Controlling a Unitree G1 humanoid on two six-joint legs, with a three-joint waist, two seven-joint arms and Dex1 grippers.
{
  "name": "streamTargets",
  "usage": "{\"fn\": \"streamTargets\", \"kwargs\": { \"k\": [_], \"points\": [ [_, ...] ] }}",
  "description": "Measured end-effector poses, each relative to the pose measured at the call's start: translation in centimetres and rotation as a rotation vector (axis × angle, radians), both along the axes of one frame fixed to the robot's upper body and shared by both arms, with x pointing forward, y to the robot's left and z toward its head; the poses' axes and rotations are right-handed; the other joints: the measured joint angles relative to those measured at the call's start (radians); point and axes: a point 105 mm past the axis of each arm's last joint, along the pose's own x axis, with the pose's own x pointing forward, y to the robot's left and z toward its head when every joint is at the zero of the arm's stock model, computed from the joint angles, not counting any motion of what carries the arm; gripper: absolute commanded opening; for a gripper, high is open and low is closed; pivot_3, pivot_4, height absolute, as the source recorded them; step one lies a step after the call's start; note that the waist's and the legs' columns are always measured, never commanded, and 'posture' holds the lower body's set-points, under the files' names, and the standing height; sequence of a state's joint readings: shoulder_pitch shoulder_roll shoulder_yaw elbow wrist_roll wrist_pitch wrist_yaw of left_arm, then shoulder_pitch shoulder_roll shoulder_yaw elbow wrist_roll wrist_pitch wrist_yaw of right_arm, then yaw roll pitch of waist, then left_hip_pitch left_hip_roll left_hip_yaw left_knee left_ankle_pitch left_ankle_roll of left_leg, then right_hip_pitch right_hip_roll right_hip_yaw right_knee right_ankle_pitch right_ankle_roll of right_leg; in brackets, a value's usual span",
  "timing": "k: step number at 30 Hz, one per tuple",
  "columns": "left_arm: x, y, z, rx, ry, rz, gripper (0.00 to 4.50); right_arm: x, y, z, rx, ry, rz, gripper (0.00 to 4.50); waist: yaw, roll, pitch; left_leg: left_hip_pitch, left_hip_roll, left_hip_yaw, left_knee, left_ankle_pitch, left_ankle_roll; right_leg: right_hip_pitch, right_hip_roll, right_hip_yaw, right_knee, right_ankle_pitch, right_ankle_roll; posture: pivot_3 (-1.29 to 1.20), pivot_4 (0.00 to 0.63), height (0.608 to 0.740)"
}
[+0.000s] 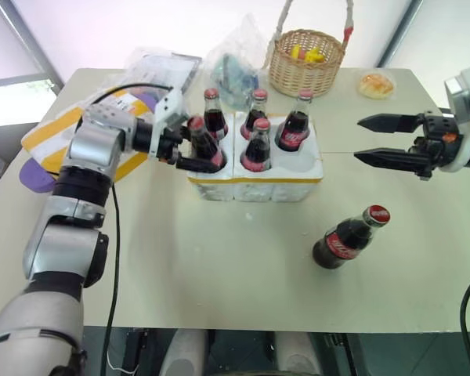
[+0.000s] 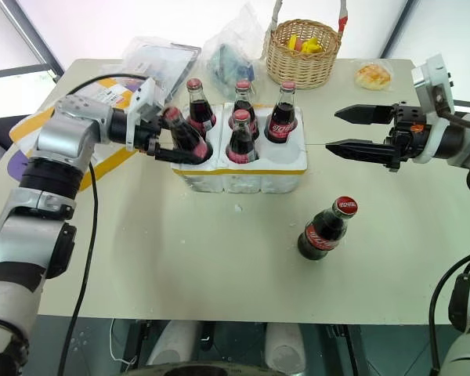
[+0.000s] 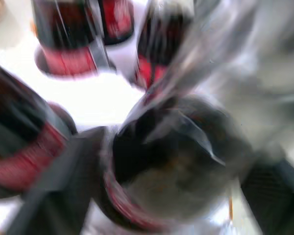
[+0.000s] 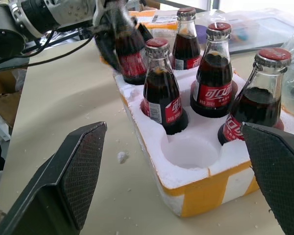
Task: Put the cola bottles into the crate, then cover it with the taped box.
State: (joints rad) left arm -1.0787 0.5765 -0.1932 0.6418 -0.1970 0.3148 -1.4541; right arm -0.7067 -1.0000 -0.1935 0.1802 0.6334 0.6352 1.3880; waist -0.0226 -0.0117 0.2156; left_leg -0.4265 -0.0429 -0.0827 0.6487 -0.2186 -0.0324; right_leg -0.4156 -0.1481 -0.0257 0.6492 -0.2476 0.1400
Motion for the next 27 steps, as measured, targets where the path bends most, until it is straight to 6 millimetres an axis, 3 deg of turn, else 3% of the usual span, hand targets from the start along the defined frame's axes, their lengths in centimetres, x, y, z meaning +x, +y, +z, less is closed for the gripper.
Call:
{"fn": "streamTargets", "kwargs": {
  "k": [7, 11, 15, 16, 18, 22, 27],
  "points": [
    [0.1, 1.1, 0.4, 0.007, -0.017, 0.051, 4.48, 0.0, 0.0, 0.0, 0.000, -0.005, -0.001, 4.50, 0.005, 0.000, 0.000, 0.000, 0.000, 0.000, 0.001, 0.000, 0.000, 0.001, 0.000, 0.000, 0.000, 0.000, 0.000, 0.00, 0.150, 0.737],
    [-0.7, 3.6, 3.0, -0.045, -0.022, 0.098, 4.48, -0.1, -0.2, 0.2, -0.002, -0.016, -0.004, 4.50, -0.001, 0.000, 0.000, 0.000, 0.000, 0.000, 0.000, 0.000, 0.000, 0.000, 0.000, 0.000, 0.000, 0.000, 0.000, 0.00, 0.150, 0.737],
    [-3.8, 6.8, 6.9, -0.113, -0.009, 0.103, 4.48, -0.3, -1.6, 0.2, -0.016, -0.013, -0.049, 4.50, -0.003, 0.000, 0.000, 0.000, 0.000, 0.000, -0.001, 0.000, 0.000, 0.000, 0.000, 0.000, -0.001, 0.000, 0.000, 0.00, 0.150, 0.737],
    [-5.6, 7.7, 8.0, -0.135, 0.022, 0.085, 4.48, -0.5, -2.3, 0.4, -0.013, -0.019, -0.073, 4.50, -0.003, 0.000, 0.000, 0.000, 0.000, 0.000, -0.001, 0.000, 0.000, 0.000, 0.000, 0.000, -0.001, 0.000, 0.000, 0.00, 0.150, 0.737],
    [-7.8, 8.2, 8.7, -0.138, 0.077, 0.054, 4.48, -0.7, -3.1, 0.5, -0.022, -0.022, -0.102, 4.50, -0.003, 0.000, 0.000, 0.000, 0.000, 0.000, -0.002, 0.000, 0.000, 0.000, 0.000, 0.000, -0.001, 0.000, 0.000, 0.00, 0.150, 0.737],
    [-12.0, 7.8, 8.0, -0.093, 0.188, -0.043, 4.48, -1.9, -5.7, 0.8, -0.005, -0.026, -0.204, 4.50, 0.009, 0.001, 0.000, 0.002, 0.001, 0.000, -0.002, 0.000, 0.000, 0.003, 0.000, 0.000, -0.002, -0.001, 0.000, 0.00, 0.150, 0.737],
    [-12.7, 6.6, 6.0, -0.088, 0.242, -0.120, 4.48, -5.1, -8.3, -0.7, -0.018, 0.010, -0.330, 4.50, 0.016, 0.001, 0.000, 0.002, 0.003, 0.002, 0.001, 0.000, -0.001, 0.006, 0.000, -0.003, -0.003, -0.001, 0.000, 0.00, 0.150, 0.737]
  ]
}}
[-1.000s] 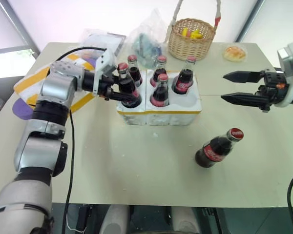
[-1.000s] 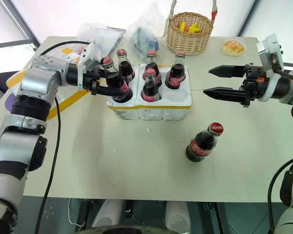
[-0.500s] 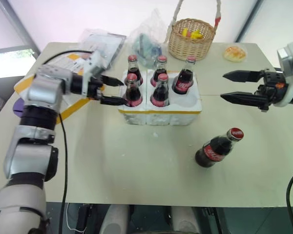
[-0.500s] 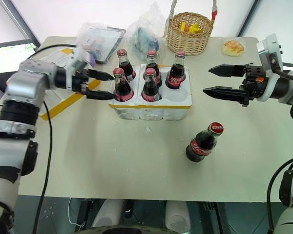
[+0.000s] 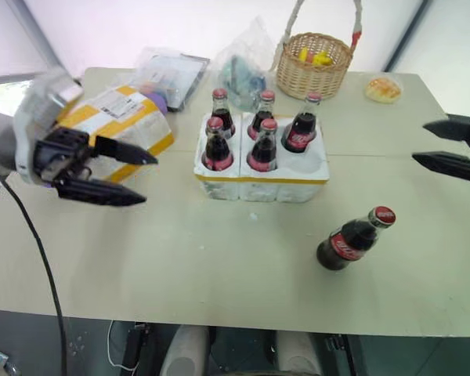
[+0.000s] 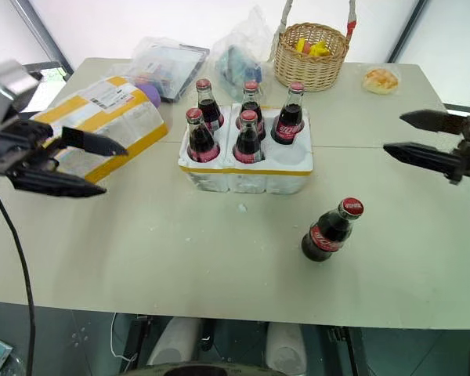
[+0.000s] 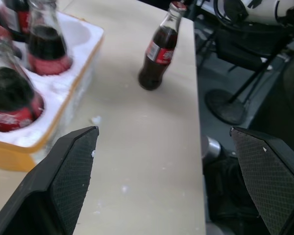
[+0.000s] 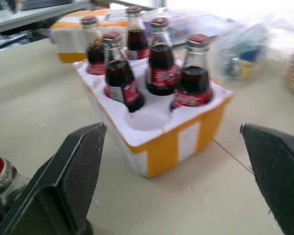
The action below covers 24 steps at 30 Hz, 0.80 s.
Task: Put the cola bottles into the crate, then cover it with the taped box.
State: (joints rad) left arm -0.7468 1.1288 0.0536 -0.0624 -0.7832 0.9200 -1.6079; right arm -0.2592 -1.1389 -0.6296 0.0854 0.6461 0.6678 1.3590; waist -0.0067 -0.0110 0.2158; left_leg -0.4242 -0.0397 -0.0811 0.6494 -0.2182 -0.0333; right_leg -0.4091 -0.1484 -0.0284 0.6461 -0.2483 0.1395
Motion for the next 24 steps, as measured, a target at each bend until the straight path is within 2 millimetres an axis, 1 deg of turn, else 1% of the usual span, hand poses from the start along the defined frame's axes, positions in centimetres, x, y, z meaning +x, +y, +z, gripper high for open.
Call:
{"fn": "streamTargets", "kwargs": {
  "k": [3, 6, 8, 10, 12, 14, 15, 17, 18, 22, 24],
  "points": [
    [0.1, -0.7, -0.8, -0.002, -0.002, -0.037, 4.48, -2.4, -1.0, -2.1, -0.013, 0.035, -0.074, 4.50, -0.003, -0.001, 0.000, 0.000, 0.000, 0.000, -0.001, 0.000, 0.000, 0.000, 0.000, 0.000, 0.000, 0.000, 0.000, 0.00, 0.150, 0.737],
    [0.3, -1.6, -1.7, 0.004, -0.006, -0.083, 4.48, -4.9, -1.0, -4.7, 0.000, 0.100, -0.131, 4.50, -0.008, 0.000, -0.001, 0.001, 0.000, 0.001, -0.001, 0.000, 0.000, 0.000, 0.000, 0.001, 0.000, 0.000, 0.000, 0.00, 0.150, 0.737],
    [0.5, -2.1, -2.2, 0.015, -0.022, -0.102, 4.48, -6.8, -0.5, -6.0, 0.031, 0.142, -0.147, 4.50, -0.008, 0.000, -0.001, 0.002, 0.001, 0.001, -0.001, 0.000, 0.000, 0.001, 0.000, 0.001, 0.000, 0.000, 0.000, 0.00, 0.150, 0.737],
    [0.8, -2.3, -2.7, 0.022, -0.018, -0.111, 4.48, -8.0, 0.6, -6.8, 0.043, 0.161, -0.140, 4.50, -0.010, 0.000, -0.001, 0.004, 0.001, 0.002, -0.001, 0.000, 0.000, 0.002, 0.000, 0.002, 0.000, 0.000, 0.000, 0.00, 0.150, 0.737],
    [1.0, -2.5, -2.9, 0.016, -0.009, -0.120, 4.48, -8.7, 1.9, -7.6, 0.044, 0.161, -0.132, 4.50, -0.009, 0.000, -0.001, 0.004, 0.002, 0.002, 0.000, 0.000, 0.000, 0.002, 0.000, 0.001, -0.001, -0.003, -0.001, 0.00, 0.150, 0.737],
    [1.2, -2.8, -3.1, 0.019, -0.011, -0.132, 4.48, -9.1, 3.0, -8.1, 0.049, 0.149, -0.137, 4.50, -0.005, -0.001, -0.001, 0.004, 0.002, 0.002, 0.000, 0.000, 0.000, 0.003, 0.000, 0.001, -0.001, -0.003, -0.002, 0.00, 0.150, 0.737],
    [1.3, -3.1, -3.1, 0.021, -0.024, -0.142, 4.48, -9.2, 3.9, -8.6, 0.059, 0.147, -0.126, 4.50, -0.004, -0.001, -0.002, 0.004, 0.002, 0.001, 0.000, 0.000, 0.000, 0.003, 0.000, 0.001, -0.001, -0.003, -0.002, 0.00, 0.150, 0.737],
    [1.6, -3.4, -3.3, 0.035, -0.046, -0.157, 4.48, -9.0, 5.6, -9.2, 0.082, 0.151, -0.092, 4.50, -0.004, -0.001, -0.002, 0.004, 0.002, 0.001, 0.000, 0.000, 0.000, 0.003, -0.001, 0.001, -0.002, -0.002, -0.004, 0.00, 0.150, 0.737],
    [1.7, -3.5, -3.4, 0.035, -0.056, -0.160, 4.48, -8.9, 6.1, -9.4, 0.093, 0.150, -0.082, 4.50, -0.004, -0.001, -0.002, 0.004, 0.001, 0.001, -0.001, 0.000, 0.000, 0.003, -0.001, 0.001, -0.002, -0.002, -0.004, 0.00, 0.150, 0.737],
    [2.2, -3.7, -4.1, 0.048, -0.053, -0.159, 4.48, -7.9, 7.4, -10.0, 0.116, 0.145, -0.074, 4.50, -0.003, -0.001, -0.002, 0.003, 0.001, 0.001, -0.001, 0.000, 0.000, 0.003, -0.001, 0.001, -0.003, -0.002, -0.004, 0.00, 0.150, 0.737],
    [2.2, -3.8, -4.1, 0.044, -0.054, -0.163, 4.48, -7.6, 7.9, -10.3, 0.125, 0.147, -0.062, 4.50, -0.003, -0.001, -0.002, 0.002, 0.001, 0.000, -0.001, 0.000, 0.000, 0.002, 0.000, 0.000, -0.003, -0.002, -0.004, 0.00, 0.150, 0.737]
  ]
}}
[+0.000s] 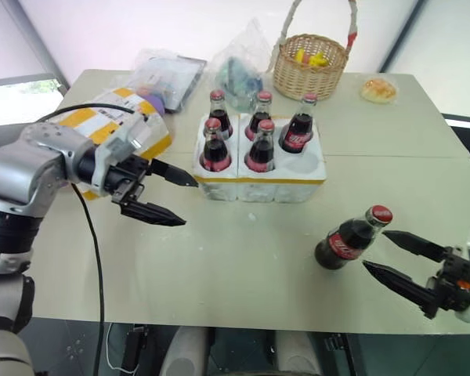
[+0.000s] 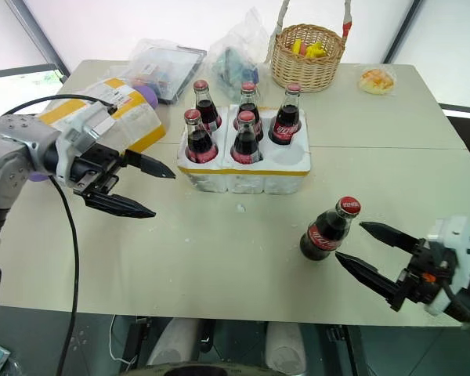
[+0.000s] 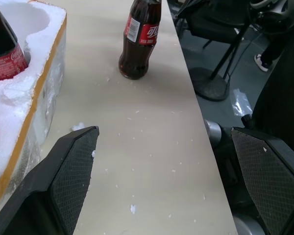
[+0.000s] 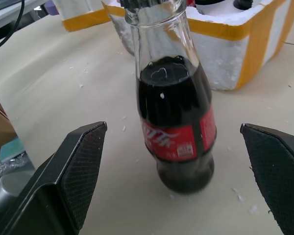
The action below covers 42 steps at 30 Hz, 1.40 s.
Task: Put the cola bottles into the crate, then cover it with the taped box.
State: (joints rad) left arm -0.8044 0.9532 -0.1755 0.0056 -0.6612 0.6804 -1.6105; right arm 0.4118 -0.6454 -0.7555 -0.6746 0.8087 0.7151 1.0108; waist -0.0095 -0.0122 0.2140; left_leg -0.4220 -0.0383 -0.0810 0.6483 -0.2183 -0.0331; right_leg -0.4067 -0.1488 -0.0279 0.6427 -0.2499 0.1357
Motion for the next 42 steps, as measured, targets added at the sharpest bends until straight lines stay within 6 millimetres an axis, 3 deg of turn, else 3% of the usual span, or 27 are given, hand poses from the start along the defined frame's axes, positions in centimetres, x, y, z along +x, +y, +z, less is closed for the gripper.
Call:
{"fn": "streamTargets", "kwargs": {
  "k": [19, 23, 29, 32, 34, 36, 40, 42],
  "points": [
    [0.1, -0.1, 0.9, -0.004, -0.033, 0.027, 4.48, 3.5, 1.7, -3.9, 0.101, 0.059, 0.012, 4.50, -0.001, 0.000, 0.000, 0.000, 0.000, -0.001, 0.000, 0.000, 0.000, 0.000, 0.001, -0.001, -0.001, 0.000, 0.000, 0.00, 0.150, 0.737],
    [0.0, 0.0, 1.0, -0.003, -0.028, 0.034, 4.50, 4.2, 1.5, -3.9, 0.115, 0.036, -0.017, 2.89, -0.001, 0.000, 0.000, 0.000, 0.000, -0.001, 0.000, 0.000, 0.000, 0.000, 0.001, -0.001, -0.001, 0.001, 0.002, 0.00, 0.150, 0.737],
    [-0.1, -0.1, 1.1, 0.006, -0.036, 0.035, 4.50, 3.9, 1.6, -3.9, 0.145, 0.045, -0.009, 2.85, -0.001, 0.000, 0.000, 0.000, 0.000, -0.001, -0.001, 0.000, 0.000, 0.000, 0.001, -0.001, -0.001, 0.001, 0.002, 0.00, 0.150, 0.737],
    [-0.1, 0.4, 0.6, 0.002, -0.022, 0.077, 4.50, 5.0, 1.1, -1.9, 0.119, 0.025, 0.029, 2.85, -0.009, 0.001, 0.001, 0.000, 0.000, 0.001, 0.000, 0.000, 0.000, -0.001, 0.000, 0.000, -0.001, 0.001, 0.001, 0.00, 0.150, 0.737],
    [-0.2, 0.5, 0.4, 0.001, -0.022, 0.093, 4.50, 6.2, 0.7, 0.8, 0.117, -0.056, 0.041, 2.85, -0.008, 0.001, 0.001, 0.000, 0.000, 0.001, 0.000, 0.000, 0.000, -0.001, 0.001, 0.000, -0.001, 0.002, 0.000, 0.00, 0.150, 0.737],
    [-0.3, 0.6, 0.4, -0.003, -0.033, 0.107, 4.50, 7.9, 0.8, 4.9, 0.135, -0.171, 0.078, 2.85, -0.008, 0.001, 0.001, 0.000, 0.001, 0.000, -0.001, 0.000, 0.000, -0.002, 0.001, 0.000, -0.001, 0.002, 0.001, 0.00, 0.150, 0.737],
    [-0.5, 0.8, 0.3, -0.010, -0.049, 0.139, 4.50, 10.1, 1.8, 9.8, 0.174, -0.295, 0.146, 2.85, -0.005, 0.001, 0.001, -0.002, 0.001, -0.001, -0.002, 0.000, 0.001, -0.003, 0.003, -0.001, -0.001, 0.002, 0.002, 0.00, 0.150, 0.737],
    [-0.5, 1.0, 0.3, -0.020, -0.049, 0.159, 4.50, 11.1, 2.6, 10.6, 0.172, -0.309, 0.174, 2.85, -0.004, 0.001, 0.001, -0.003, 0.001, -0.001, -0.002, 0.000, 0.001, -0.003, 0.003, -0.001, -0.002, 0.003, 0.002, 0.00, 0.150, 0.737]
  ]
}}
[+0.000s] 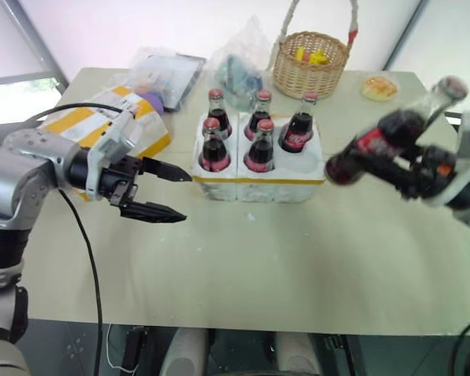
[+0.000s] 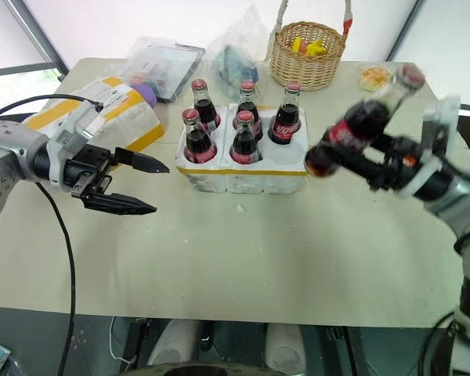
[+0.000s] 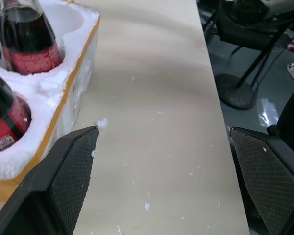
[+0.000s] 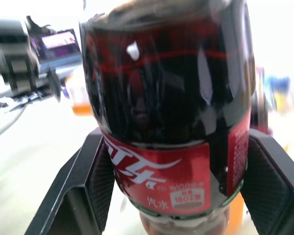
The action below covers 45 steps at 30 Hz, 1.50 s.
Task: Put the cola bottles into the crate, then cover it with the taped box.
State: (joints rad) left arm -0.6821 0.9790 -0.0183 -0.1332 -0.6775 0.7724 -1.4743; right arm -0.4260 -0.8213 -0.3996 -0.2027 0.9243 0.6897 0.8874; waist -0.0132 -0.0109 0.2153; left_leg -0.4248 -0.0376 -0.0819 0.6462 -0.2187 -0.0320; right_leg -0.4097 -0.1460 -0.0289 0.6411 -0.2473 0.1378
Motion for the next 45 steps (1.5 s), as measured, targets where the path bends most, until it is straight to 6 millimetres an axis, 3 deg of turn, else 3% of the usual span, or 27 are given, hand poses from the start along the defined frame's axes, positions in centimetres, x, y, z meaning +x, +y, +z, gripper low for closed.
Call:
{"fn": "streamTargets", "kwargs": {
  "k": [7, 9, 11, 16, 21, 22, 23, 25, 33, 36, 40, 45],
  "points": [
    [-0.4, 0.3, 0.0, -0.012, -0.012, 0.048, 4.50, 4.2, 3.2, -2.7, -0.067, 0.083, 0.037, 2.85, -0.004, 0.000, 0.000, -0.001, 0.000, 0.000, 0.001, 0.000, 0.000, -0.001, 0.000, 0.000, -0.001, 0.000, 0.000, 0.00, 0.150, 0.737],
    [-0.5, 0.5, 0.0, -0.013, -0.015, 0.066, 4.50, 4.8, 3.8, -2.7, -0.102, 0.051, 0.046, 2.85, -0.005, 0.000, 0.000, -0.001, 0.000, 0.000, 0.000, 0.000, 0.000, -0.001, 0.001, 0.000, 0.000, 0.000, 0.000, 0.00, 0.150, 0.737],
    [-0.5, 0.7, 0.2, -0.022, -0.024, 0.080, 4.50, 5.5, 4.0, -3.0, -0.142, 0.035, 0.032, 2.85, -0.004, -0.001, 0.000, 0.000, 0.000, 0.000, 0.001, 0.000, 0.000, 0.000, 0.002, 0.000, 0.000, 0.000, 0.000, 0.00, 0.150, 0.737],
    [-0.8, 1.2, 0.4, -0.032, -0.025, 0.114, 4.50, 7.4, 3.9, -7.2, -0.185, 0.150, -0.015, 2.85, -0.004, 0.000, 0.000, 0.000, 0.001, 0.000, 0.001, 0.000, -0.001, -0.001, 0.002, 0.001, 0.001, 0.001, -0.001, 0.00, 0.150, 0.737],
    [-0.9, 1.1, 0.2, -0.034, -0.025, 0.123, 4.50, 8.0, 4.3, -7.0, -0.213, 0.118, -0.007, 2.85, -0.007, 0.001, 0.001, 0.000, 0.001, 0.000, 0.001, 0.000, -0.001, -0.002, 0.003, 0.001, 0.002, 0.001, -0.001, 0.00, 0.150, 0.737],
    [-0.9, 1.2, 0.2, -0.038, -0.024, 0.126, 4.50, 8.1, 4.3, -7.2, -0.214, 0.120, -0.006, 3.35, -0.007, 0.001, 0.001, 0.000, 0.001, 0.000, 0.001, 0.000, -0.001, -0.002, 0.003, 0.001, 0.002, 0.001, -0.001, 0.00, 0.150, 0.737],
    [-0.9, 1.3, 0.3, -0.041, -0.026, 0.130, 4.50, 8.2, 4.4, -7.2, -0.215, 0.122, 0.001, 3.90, -0.008, 0.001, 0.001, 0.000, 0.002, 0.000, 0.001, 0.001, -0.001, -0.002, 0.003, 0.001, 0.003, 0.001, -0.001, 0.00, 0.150, 0.737],
    [-0.9, 1.3, 0.4, -0.045, -0.033, 0.137, 4.50, 8.1, 4.6, -6.9, -0.219, 0.126, 0.024, 4.45, -0.008, 0.001, 0.001, 0.001, 0.002, 0.000, 0.001, 0.001, -0.001, -0.001, 0.004, 0.001, 0.003, 0.002, -0.002, 0.00, 0.150, 0.737],
    [-0.9, 1.8, -0.5, -0.046, -0.021, 0.185, 4.50, 7.7, 5.1, -6.9, -0.242, 0.110, 0.072, 4.45, -0.008, 0.001, 0.001, 0.002, 0.004, 0.000, 0.001, 0.001, -0.001, -0.001, 0.007, 0.002, 0.003, 0.002, -0.003, 0.00, 0.150, 0.737],
    [-0.8, 2.5, -0.7, -0.045, -0.049, 0.249, 4.50, 7.0, 5.0, -5.9, -0.260, 0.080, 0.104, 4.45, -0.007, 0.001, 0.001, 0.002, 0.006, 0.000, 0.000, 0.001, -0.001, -0.002, 0.008, 0.003, 0.002, 0.002, -0.003, 0.00, 0.150, 0.737],
    [-0.5, 5.6, -2.3, 0.059, -0.123, 0.431, 4.50, 5.6, 3.0, -3.2, -0.289, 0.019, 0.101, 4.45, -0.004, 0.001, 0.001, 0.001, 0.008, 0.001, -0.001, 0.001, -0.002, -0.002, 0.010, 0.003, 0.000, 0.003, -0.005, 0.00, 0.150, 0.737],
    [0.0, 11.6, -4.1, 0.313, -0.310, 0.744, 4.50, 3.4, 0.4, 0.3, -0.324, -0.025, 0.089, 4.45, -0.003, 0.001, 0.001, 0.001, 0.013, 0.003, -0.002, 0.000, -0.002, -0.002, 0.014, 0.002, -0.007, 0.004, -0.013, 0.00, 0.150, 0.737]
  ]
}}
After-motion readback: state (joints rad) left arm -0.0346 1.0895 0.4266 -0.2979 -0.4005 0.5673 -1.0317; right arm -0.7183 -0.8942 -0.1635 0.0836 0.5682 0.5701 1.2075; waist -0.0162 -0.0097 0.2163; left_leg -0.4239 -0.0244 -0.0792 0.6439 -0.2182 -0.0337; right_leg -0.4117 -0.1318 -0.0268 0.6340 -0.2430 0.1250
